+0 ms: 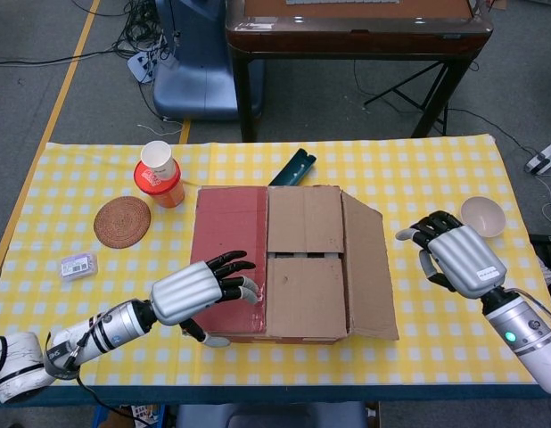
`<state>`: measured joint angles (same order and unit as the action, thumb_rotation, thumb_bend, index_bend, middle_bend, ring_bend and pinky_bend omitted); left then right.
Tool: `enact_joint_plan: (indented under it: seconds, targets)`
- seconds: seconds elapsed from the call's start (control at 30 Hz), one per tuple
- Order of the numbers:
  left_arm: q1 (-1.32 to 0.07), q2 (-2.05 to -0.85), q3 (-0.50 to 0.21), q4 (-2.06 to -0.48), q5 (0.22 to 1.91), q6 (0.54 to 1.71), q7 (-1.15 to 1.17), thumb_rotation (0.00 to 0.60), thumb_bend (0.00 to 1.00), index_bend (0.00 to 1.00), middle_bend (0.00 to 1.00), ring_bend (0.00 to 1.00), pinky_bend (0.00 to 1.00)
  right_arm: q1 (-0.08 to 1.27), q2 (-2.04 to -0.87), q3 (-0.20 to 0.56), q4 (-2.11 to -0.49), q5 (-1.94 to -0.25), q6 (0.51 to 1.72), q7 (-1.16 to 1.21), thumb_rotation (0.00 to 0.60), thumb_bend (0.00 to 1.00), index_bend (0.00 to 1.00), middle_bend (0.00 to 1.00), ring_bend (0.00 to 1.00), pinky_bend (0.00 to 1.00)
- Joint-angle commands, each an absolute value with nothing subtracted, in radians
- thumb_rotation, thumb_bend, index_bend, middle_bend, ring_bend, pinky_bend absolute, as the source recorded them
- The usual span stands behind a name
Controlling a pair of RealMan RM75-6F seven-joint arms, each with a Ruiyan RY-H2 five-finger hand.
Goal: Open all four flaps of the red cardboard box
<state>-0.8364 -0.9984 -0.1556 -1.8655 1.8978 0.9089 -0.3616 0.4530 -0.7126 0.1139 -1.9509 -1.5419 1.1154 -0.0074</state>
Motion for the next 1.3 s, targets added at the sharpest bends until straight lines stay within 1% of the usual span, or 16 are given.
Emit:
enact_joint_plan:
  seconds: [0.03, 0.27, 0.4, 0.5, 0.67, 0.73, 0.87, 1.0, 1.17, 1.3]
  targets:
    - [-0.891, -1.027, -0.178, -1.873, 1.842, 0.841, -0.315, 0.392, 0.17, 0.37, 0.27, 0.08, 0.0, 0.452, -0.709, 0.116, -1.952, -1.541, 1.118, -0.005, 0.6, 0.72, 0.3, 0.33, 0.24, 0.18]
    - [-0.95, -1.08, -0.207, -1.869, 1.733, 0.758, -0.182, 0.388, 0.17, 0.36, 0.27, 0.07, 0.0, 0.448, -0.703, 0.117, -1.946, -1.541, 1.118, 0.008, 0.6, 0.72, 0.3, 0.33, 0.24, 0.18]
    - [-0.967, -1.104, -0.217, -1.862, 1.679, 0.74, -0.102, 0.357, 0.17, 0.37, 0.27, 0.07, 0.0, 0.447, -0.701, 0.118, -1.94, -1.542, 1.116, 0.017, 0.6, 0.73, 0.3, 0.33, 0.24, 0.18]
    - [-0.975, -1.112, -0.22, -1.863, 1.632, 0.724, -0.058, 0.353, 0.16, 0.37, 0.27, 0.07, 0.0, 0.444, -0.699, 0.118, -1.936, -1.545, 1.119, 0.026, 0.6, 0.73, 0.3, 0.33, 0.24, 0.18]
    - [-0.993, -1.098, -0.215, -1.874, 1.544, 0.67, 0.042, 0.307, 0.16, 0.38, 0.27, 0.06, 0.0, 0.437, -0.702, 0.116, -1.927, -1.555, 1.13, 0.047, 0.6, 0.74, 0.3, 0.33, 0.24, 0.18]
    - [-0.997, -1.099, -0.211, -1.877, 1.524, 0.664, 0.08, 0.294, 0.16, 0.38, 0.27, 0.06, 0.0, 0.436, -0.705, 0.115, -1.922, -1.56, 1.13, 0.053, 0.6, 0.74, 0.3, 0.33, 0.24, 0.18]
    - [-1.001, -1.105, -0.205, -1.896, 1.485, 0.666, 0.14, 0.29, 0.16, 0.38, 0.27, 0.06, 0.0, 0.438, -0.713, 0.114, -1.912, -1.563, 1.128, 0.063, 0.6, 0.74, 0.3, 0.33, 0.24, 0.18]
    - [-1.017, -1.113, -0.202, -1.901, 1.449, 0.657, 0.197, 0.261, 0.16, 0.38, 0.27, 0.06, 0.0, 0.438, -0.721, 0.115, -1.905, -1.571, 1.134, 0.073, 0.6, 0.75, 0.3, 0.33, 0.24, 0.18]
    - [-1.028, -1.128, -0.192, -1.892, 1.414, 0.663, 0.279, 0.261, 0.16, 0.39, 0.27, 0.06, 0.0, 0.436, -0.725, 0.115, -1.897, -1.571, 1.138, 0.081, 0.6, 0.75, 0.3, 0.33, 0.24, 0.18]
    - [-1.032, -1.131, -0.181, -1.893, 1.382, 0.674, 0.34, 0.261, 0.16, 0.42, 0.3, 0.06, 0.0, 0.435, -0.729, 0.117, -1.893, -1.573, 1.142, 0.088, 0.6, 0.76, 0.3, 0.33, 0.24, 0.18]
